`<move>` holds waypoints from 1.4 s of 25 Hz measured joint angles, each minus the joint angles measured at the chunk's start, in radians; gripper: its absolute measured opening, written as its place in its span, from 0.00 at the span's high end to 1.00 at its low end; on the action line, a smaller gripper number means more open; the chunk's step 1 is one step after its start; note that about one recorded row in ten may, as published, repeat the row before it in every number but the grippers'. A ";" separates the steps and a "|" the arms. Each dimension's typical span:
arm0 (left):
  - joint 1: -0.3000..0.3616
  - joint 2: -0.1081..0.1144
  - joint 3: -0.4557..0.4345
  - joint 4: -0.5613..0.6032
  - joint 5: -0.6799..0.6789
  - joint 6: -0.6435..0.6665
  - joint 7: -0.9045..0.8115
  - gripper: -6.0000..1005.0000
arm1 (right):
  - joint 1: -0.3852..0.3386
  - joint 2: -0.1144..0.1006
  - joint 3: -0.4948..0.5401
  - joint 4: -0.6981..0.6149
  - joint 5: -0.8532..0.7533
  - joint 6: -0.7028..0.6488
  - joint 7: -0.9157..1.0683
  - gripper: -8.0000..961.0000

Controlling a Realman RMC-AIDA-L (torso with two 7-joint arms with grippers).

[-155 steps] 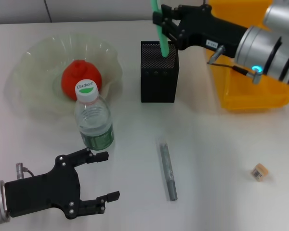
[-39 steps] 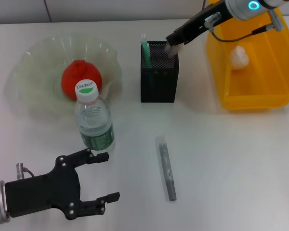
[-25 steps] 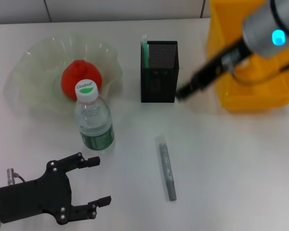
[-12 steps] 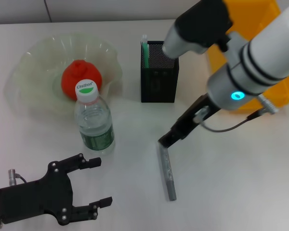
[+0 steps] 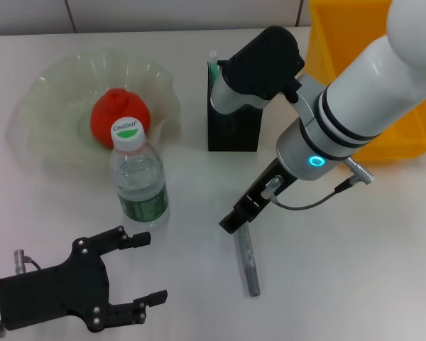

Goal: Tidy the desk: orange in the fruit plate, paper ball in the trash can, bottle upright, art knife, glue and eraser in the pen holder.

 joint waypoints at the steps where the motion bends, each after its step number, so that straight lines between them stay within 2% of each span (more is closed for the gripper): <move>1: 0.000 0.000 0.000 0.000 0.000 0.000 0.000 0.19 | 0.001 0.000 -0.001 0.005 0.000 0.003 0.001 0.21; 11: -0.001 -0.001 0.001 0.000 0.000 -0.001 0.000 0.19 | 0.023 0.000 -0.015 0.061 0.008 0.027 0.001 0.22; 16: -0.002 -0.001 0.000 0.000 0.000 -0.001 0.000 0.19 | 0.044 0.000 -0.016 0.105 0.017 0.041 0.002 0.43; 32: -0.006 -0.001 -0.003 0.000 0.000 -0.002 0.000 0.19 | 0.066 0.000 -0.027 0.142 0.034 0.030 -0.003 0.56; 35: -0.005 -0.001 0.000 0.000 0.000 0.001 0.000 0.19 | 0.073 0.000 -0.027 0.149 0.034 0.018 -0.003 0.67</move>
